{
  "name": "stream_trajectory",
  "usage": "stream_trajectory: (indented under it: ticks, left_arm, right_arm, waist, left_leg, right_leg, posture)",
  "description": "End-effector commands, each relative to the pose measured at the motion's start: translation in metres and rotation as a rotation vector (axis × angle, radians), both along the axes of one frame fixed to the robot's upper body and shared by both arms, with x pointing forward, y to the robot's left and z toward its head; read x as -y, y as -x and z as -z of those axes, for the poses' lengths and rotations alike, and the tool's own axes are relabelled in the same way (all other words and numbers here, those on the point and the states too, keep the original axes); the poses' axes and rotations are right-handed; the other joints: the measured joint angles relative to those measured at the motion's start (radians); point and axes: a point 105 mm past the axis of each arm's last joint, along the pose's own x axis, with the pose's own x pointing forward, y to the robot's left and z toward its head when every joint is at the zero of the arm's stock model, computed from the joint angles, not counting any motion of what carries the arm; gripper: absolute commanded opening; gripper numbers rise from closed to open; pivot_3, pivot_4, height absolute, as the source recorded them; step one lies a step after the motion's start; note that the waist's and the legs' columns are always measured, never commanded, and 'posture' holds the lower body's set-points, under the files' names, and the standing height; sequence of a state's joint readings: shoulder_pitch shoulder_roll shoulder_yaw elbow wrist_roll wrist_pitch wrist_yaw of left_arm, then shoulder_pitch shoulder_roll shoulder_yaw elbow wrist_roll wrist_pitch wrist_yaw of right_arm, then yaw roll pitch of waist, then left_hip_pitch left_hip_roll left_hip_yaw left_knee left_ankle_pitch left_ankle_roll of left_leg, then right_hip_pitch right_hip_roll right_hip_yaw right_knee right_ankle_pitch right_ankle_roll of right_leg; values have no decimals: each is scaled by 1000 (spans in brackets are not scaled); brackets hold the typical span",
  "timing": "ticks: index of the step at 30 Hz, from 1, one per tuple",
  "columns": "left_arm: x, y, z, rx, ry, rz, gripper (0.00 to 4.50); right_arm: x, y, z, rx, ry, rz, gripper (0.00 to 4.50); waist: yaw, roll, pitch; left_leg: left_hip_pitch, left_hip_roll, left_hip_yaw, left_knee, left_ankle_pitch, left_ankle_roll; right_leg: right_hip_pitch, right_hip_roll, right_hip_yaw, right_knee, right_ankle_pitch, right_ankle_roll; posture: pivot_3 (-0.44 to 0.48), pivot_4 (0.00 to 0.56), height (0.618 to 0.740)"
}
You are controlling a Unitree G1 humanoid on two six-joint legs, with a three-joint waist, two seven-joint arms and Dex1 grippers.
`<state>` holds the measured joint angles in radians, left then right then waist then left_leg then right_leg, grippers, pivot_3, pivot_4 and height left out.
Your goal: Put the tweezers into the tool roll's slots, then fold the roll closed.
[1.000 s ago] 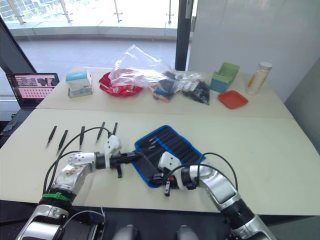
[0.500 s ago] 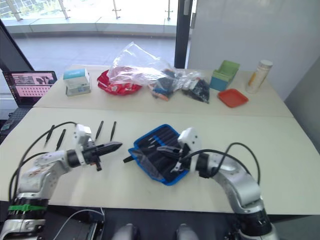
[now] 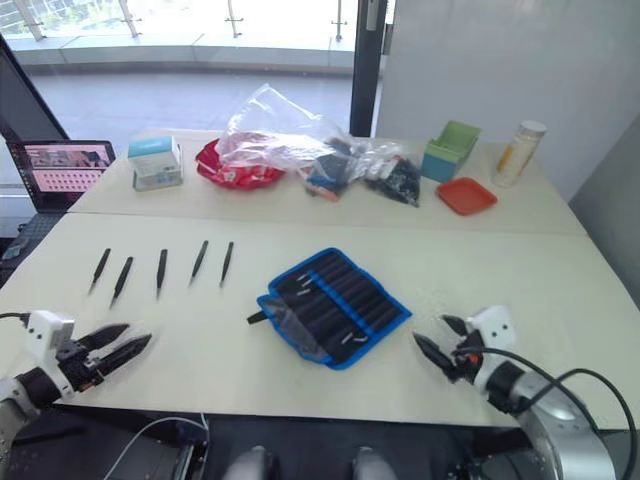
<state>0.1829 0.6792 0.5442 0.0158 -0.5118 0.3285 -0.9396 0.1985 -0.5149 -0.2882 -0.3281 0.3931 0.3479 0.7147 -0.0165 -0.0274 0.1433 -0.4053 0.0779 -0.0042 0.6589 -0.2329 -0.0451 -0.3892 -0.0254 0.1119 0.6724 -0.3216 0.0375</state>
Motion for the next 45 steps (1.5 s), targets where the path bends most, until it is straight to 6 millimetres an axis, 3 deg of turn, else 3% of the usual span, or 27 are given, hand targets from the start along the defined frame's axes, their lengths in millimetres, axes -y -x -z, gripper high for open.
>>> stream_trajectory:
  ticks: [1, 10, 13, 17, 22, 27, 34, 45]
  left_arm:
    - [-11, 6, -14, 62, -30, -44, 4480]
    - [-9, 13, -11, 65, -12, -80, 4480]
    - [-17, 15, -11, 77, 18, -173, 4480]
    - [-31, 14, -11, 78, 37, -308, 4480]
    - [-52, 11, -18, 99, 61, -433, 4480]
    - [-76, -3, -26, 97, 30, -483, 4480]
    - [-103, -29, -24, 64, -10, -509, 4480]
    - [-99, -85, -9, -7, -77, -474, 4480]
  right_arm:
    - [7, 3, -6, 63, -4, 33, 4500]
    - [-8, -5, -13, 106, -19, -12, 4500]
    - [-40, -16, -39, 135, -34, -161, 4500]
    - [-76, -15, -61, 127, -36, -364, 4500]
    - [-114, -4, -82, 105, -22, -616, 4500]
    - [-138, 8, -95, 87, -16, -782, 4500]
    - [-151, 17, -103, 94, -23, -833, 4500]
    - [-148, 22, -99, 89, -14, -796, 4500]
  waist:
    - [-2, 0, 0]
    - [-1, 0, 0]
    - [-8, 0, 0]
    - [-20, -1, 0]
    - [-15, -5, 2]
    - [-12, -8, 3]
    - [-6, -10, 5]
    - [5, -12, 5]
  left_leg:
    - [2, 0, 1, 0, 0, 0]
    - [1, 0, 2, 0, 0, 0]
    - [1, 0, 3, 0, 0, 0]
    - [1, 1, 3, 0, 0, 0]
    - [0, 0, 1, -1, 0, 0]
    - [0, 0, 0, 0, 0, 0]
    - [-1, -1, 0, -1, 0, 0]
    - [-1, -1, 0, 0, 0, 0]
  right_leg:
    - [1, 0, 1, 0, 0, 0]
    - [0, 0, 3, 0, 0, 0]
    - [0, 0, 4, 0, 0, 0]
    - [0, 1, 4, 1, 0, 0]
    - [0, 0, 4, 1, 0, 0]
    - [0, 1, 3, 1, 0, 0]
    - [-2, 0, 2, 1, 0, 0]
    - [-4, 0, 1, 7, 0, 0]
  posture:
    - [0, 150, 717]
    - [0, 150, 717]
    - [0, 150, 717]
    - [0, 150, 717]
    - [0, 150, 717]
    - [0, 150, 717]
    - [0, 150, 717]
    - [0, 150, 717]
